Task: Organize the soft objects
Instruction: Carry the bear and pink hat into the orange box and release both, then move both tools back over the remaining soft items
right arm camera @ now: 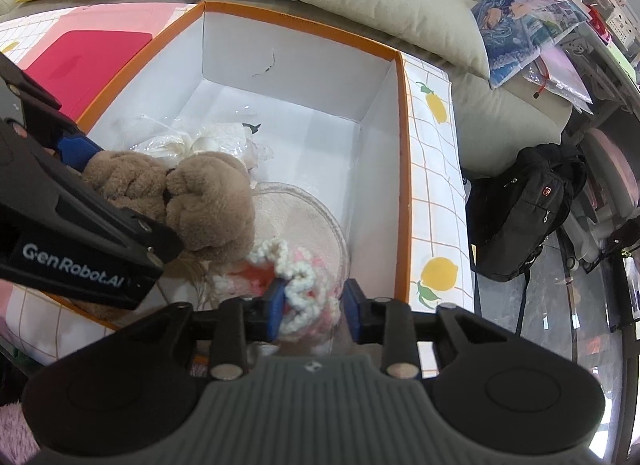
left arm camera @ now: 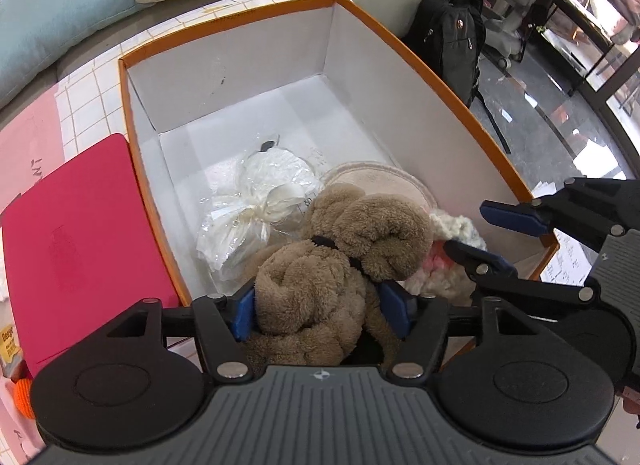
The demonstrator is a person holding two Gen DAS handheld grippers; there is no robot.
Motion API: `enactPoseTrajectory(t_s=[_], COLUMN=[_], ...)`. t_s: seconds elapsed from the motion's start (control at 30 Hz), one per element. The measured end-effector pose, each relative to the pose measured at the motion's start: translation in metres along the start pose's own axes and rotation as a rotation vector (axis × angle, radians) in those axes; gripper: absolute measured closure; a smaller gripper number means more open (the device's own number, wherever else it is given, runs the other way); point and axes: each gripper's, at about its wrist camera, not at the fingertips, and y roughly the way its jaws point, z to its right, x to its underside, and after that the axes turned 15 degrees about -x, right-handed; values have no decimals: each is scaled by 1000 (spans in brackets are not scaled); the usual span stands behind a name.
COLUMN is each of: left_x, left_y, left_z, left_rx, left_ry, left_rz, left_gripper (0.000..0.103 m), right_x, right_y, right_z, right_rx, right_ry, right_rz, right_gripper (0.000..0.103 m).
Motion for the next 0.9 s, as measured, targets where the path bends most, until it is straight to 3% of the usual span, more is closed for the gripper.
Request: enactPoseTrajectory(t_s=[0.1, 0.27, 0.4, 0.5, 0.67, 0.9], left_x=[-4, -6, -6, -5, 4, 39], left_y=[-5, -25, -49, -67, -91, -110], left_z=[-4, -15, -24, -31, -43, -72], left_rx=[18, 52, 87, 104, 109, 59], left_ry=[-20, -34, -62, -78, -91, -109], left_rz=[10, 72, 149, 209, 305, 435], left_gripper=[17, 15, 15, 14, 14, 14], right_x=[-3, -7, -10, -11, -13, -5], right_y=[-1, -11, -26, -38, -62, -85], right_z=[1, -4, -6, -11, -26, -63], right_rx=[8, 27, 32, 48, 118, 142], right_ry=[1, -2, 31, 44, 50, 105], right_rz=[-14, -36, -23, -9, 83, 321], right_gripper=[51, 44, 28, 28, 28, 25])
